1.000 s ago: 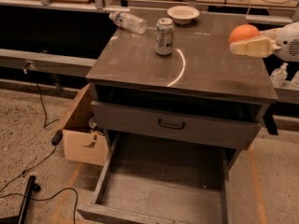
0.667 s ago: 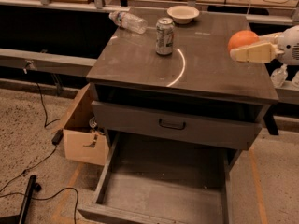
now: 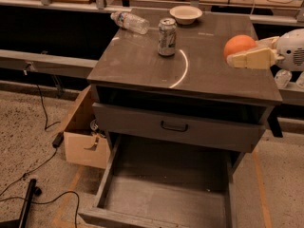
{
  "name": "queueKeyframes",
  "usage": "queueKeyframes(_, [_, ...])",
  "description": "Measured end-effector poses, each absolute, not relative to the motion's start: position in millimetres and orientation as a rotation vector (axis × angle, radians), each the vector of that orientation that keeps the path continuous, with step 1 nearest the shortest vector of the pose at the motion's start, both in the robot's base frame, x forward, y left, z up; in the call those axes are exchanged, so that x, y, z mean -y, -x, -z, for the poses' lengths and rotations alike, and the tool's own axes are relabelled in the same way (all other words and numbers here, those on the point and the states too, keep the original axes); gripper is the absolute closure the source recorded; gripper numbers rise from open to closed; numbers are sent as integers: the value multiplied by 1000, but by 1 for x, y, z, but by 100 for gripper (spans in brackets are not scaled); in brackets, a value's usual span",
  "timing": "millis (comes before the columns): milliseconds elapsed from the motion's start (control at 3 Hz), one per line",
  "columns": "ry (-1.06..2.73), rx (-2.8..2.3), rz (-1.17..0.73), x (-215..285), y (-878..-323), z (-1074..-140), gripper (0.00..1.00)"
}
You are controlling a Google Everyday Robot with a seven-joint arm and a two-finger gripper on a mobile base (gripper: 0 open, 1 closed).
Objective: Place orange into middle drawer
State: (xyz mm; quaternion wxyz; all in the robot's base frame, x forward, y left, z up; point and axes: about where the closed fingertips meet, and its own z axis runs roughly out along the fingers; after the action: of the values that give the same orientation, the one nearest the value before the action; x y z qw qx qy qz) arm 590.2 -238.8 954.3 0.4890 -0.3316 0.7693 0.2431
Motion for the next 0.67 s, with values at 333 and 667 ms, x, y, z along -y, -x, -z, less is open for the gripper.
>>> queueKeyframes(333, [847, -1855, -673, 202, -545, -955, 100])
queueKeyframes(667, [903, -1845, -742, 158, -494, -922, 100])
